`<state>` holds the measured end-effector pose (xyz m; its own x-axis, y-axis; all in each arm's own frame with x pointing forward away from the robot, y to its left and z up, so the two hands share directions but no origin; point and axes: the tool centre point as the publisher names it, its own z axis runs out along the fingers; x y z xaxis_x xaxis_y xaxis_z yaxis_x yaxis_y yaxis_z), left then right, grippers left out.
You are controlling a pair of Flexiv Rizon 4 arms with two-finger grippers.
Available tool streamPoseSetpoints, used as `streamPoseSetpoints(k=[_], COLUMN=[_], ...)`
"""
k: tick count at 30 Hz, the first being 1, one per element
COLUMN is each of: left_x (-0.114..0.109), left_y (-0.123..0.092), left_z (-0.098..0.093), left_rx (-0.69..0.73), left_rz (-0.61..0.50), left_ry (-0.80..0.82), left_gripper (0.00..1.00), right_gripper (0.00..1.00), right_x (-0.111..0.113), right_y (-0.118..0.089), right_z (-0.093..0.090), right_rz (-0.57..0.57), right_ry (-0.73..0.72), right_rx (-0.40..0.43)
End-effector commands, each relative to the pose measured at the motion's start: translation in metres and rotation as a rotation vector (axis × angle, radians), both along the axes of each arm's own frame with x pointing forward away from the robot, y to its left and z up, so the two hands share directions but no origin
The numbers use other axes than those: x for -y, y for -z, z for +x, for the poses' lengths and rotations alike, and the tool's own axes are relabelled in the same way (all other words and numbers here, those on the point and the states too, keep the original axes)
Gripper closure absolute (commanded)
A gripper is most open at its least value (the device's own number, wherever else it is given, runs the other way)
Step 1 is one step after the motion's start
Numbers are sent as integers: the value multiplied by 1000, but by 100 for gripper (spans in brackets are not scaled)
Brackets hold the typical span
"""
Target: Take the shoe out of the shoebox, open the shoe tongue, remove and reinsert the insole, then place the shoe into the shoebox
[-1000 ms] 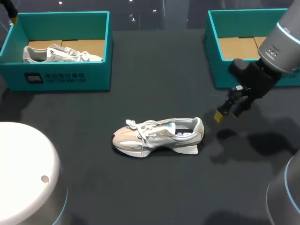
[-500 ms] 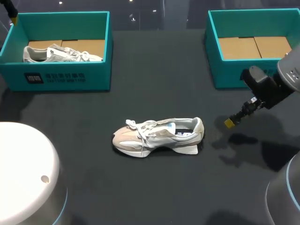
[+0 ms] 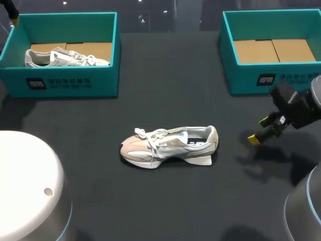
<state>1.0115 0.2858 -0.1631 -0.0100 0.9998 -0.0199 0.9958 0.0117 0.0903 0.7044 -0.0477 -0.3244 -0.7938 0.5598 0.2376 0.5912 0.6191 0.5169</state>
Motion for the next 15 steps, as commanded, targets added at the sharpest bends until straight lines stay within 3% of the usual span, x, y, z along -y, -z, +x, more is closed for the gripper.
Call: streamPoseSetpoints(k=[1,14,15], left_x=[0,0,0], left_y=[-1,-1,-1], left_z=[-1,-1,-1], left_rx=[1,1,1], left_rz=[1,1,1], left_ry=[1,1,1], left_gripper=[0,0,0], right_gripper=[0,0,0], right_x=[10,10,12], right_y=[27,27,30], right_z=[6,6,6], right_rz=[140,140,178], right_ry=[-79,-79,-127], right_rx=[156,156,179])
